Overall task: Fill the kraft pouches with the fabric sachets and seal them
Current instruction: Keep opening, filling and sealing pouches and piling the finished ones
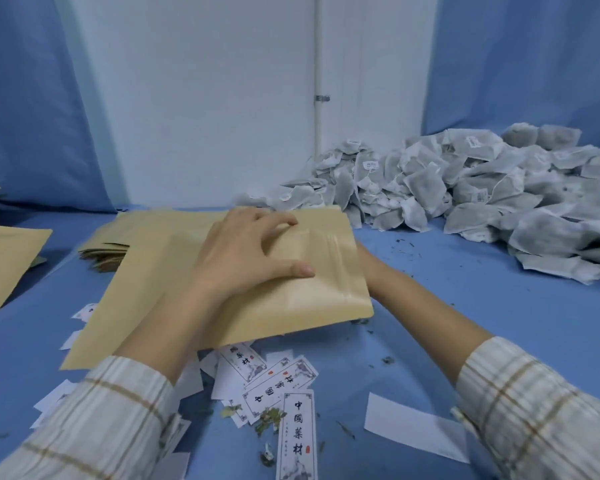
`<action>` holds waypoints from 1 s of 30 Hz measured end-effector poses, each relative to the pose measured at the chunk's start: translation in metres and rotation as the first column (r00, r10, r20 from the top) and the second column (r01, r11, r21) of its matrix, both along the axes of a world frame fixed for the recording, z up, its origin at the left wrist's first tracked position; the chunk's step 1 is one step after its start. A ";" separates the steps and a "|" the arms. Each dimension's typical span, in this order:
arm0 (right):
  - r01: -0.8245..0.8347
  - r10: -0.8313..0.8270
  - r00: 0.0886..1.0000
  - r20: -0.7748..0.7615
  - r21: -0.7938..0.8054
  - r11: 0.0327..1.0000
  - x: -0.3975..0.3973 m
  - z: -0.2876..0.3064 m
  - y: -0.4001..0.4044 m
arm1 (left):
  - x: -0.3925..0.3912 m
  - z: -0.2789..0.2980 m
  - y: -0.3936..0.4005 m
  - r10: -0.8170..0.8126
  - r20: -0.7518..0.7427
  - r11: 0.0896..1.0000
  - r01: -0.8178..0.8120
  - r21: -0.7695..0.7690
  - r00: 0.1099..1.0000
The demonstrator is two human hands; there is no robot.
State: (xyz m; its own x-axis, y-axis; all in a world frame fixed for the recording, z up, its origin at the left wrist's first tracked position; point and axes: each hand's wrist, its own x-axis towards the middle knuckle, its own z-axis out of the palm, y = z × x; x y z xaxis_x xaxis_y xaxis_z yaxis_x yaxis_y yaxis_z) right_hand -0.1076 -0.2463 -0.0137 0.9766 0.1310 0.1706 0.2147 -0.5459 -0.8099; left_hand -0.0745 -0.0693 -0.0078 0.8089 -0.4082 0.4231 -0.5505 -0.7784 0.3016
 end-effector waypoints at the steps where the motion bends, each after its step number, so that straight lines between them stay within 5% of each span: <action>1: -0.006 0.007 1.000 -0.018 0.044 0.999 0.001 0.000 0.000 | 0.003 0.003 -0.005 -0.057 -0.044 0.998 0.058 0.024 0.997; 4: 0.008 -0.006 0.999 -0.035 0.064 0.998 0.012 -0.010 -0.026 | 0.012 0.012 -0.027 -0.191 -0.200 0.978 0.204 0.047 0.961; 8: 0.149 -0.145 0.988 -0.048 0.081 0.986 0.027 -0.015 -0.077 | 0.021 0.012 -0.072 -0.203 -0.192 0.974 0.218 0.061 0.960; 11: 0.353 -0.326 0.935 -0.137 0.297 0.887 0.026 -0.022 -0.125 | 0.024 0.003 -0.112 -0.249 -0.181 0.968 0.249 -0.025 0.952; 14: 0.435 -0.431 0.895 0.114 -0.004 0.901 0.021 -0.026 -0.164 | 0.029 -0.012 -0.153 -0.270 -0.203 0.963 0.266 -0.047 0.941; 18: 0.501 -0.394 0.830 0.394 -0.217 0.838 0.016 -0.047 -0.218 | 0.041 -0.029 -0.203 -0.270 -0.235 0.963 0.257 -0.082 0.934; 24: 0.867 -0.582 0.490 0.649 -0.295 0.401 0.032 -0.053 -0.308 | 0.062 -0.039 -0.250 -0.251 -0.170 0.968 0.243 -0.066 0.953; 27: 0.771 -0.649 0.561 0.514 -0.610 0.184 0.042 -0.059 -0.339 | 0.074 -0.042 -0.262 -0.218 -0.161 0.976 0.211 -0.061 0.962; 30: 0.763 -0.562 0.604 0.565 -0.613 0.203 0.046 -0.067 -0.347 | 0.081 -0.046 -0.268 -0.214 -0.211 0.975 0.198 -0.098 0.954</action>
